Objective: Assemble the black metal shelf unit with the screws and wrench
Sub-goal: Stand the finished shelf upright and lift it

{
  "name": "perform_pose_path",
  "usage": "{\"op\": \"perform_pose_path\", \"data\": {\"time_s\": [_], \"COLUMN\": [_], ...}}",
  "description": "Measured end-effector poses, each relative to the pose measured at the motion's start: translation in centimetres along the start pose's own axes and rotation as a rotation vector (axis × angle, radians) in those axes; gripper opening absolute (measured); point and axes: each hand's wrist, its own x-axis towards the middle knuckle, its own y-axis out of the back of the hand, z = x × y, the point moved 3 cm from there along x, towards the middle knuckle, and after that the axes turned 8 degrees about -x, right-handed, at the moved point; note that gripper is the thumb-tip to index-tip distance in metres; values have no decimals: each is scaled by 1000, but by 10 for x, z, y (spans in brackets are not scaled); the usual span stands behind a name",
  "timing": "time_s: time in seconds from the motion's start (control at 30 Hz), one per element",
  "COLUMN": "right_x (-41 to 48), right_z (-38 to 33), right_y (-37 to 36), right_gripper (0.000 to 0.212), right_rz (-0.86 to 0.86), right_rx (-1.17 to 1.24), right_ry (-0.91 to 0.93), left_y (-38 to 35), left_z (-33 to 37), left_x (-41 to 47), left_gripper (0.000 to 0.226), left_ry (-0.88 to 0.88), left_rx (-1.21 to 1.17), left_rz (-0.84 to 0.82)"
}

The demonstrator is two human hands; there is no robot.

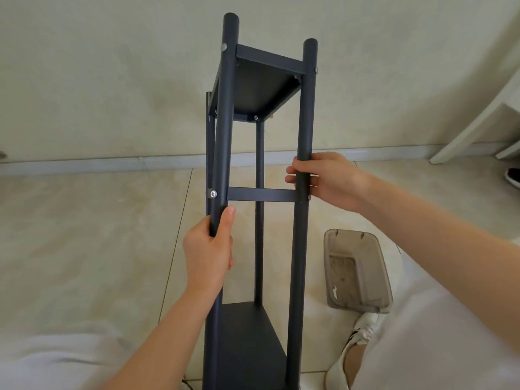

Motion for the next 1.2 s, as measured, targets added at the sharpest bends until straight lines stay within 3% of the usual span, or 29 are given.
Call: {"op": "perform_pose_path", "data": {"time_s": [0.17,0.4,0.5,0.63,1.0,1.1,1.17,1.2], "right_x": [-2,5,11,14,11,13,14,15], "right_z": [-14,-21,-13,-3,9,9,8,8], "right_y": [-8,-21,-24,-28,-25,-25,-24,-24], "right_gripper": [16,33,29,25,30,32,32,32], "right_rz": [-18,210,281,292,281,274,276,278], "right_rx": [90,3,44,37,-86,-101,-104,-111], "right_ry": [69,127,110,123,223,217,209,200], "left_y": [-2,-12,-12,-15,-17,-8,0,-1], "left_z": [-6,-15,-18,-41,-72,-51,-32,-23], "left_x": [-4,0,3,0,-8,-7,-5,-2], "left_gripper": [53,46,35,33,48,47,29,25], "left_ry": [-20,-97,-154,-90,-36,-235,-237,-258], "left_rx": [-20,4,51,105,455,567,377,290], "left_rz": [67,158,129,84,-111,107,272,270]}}
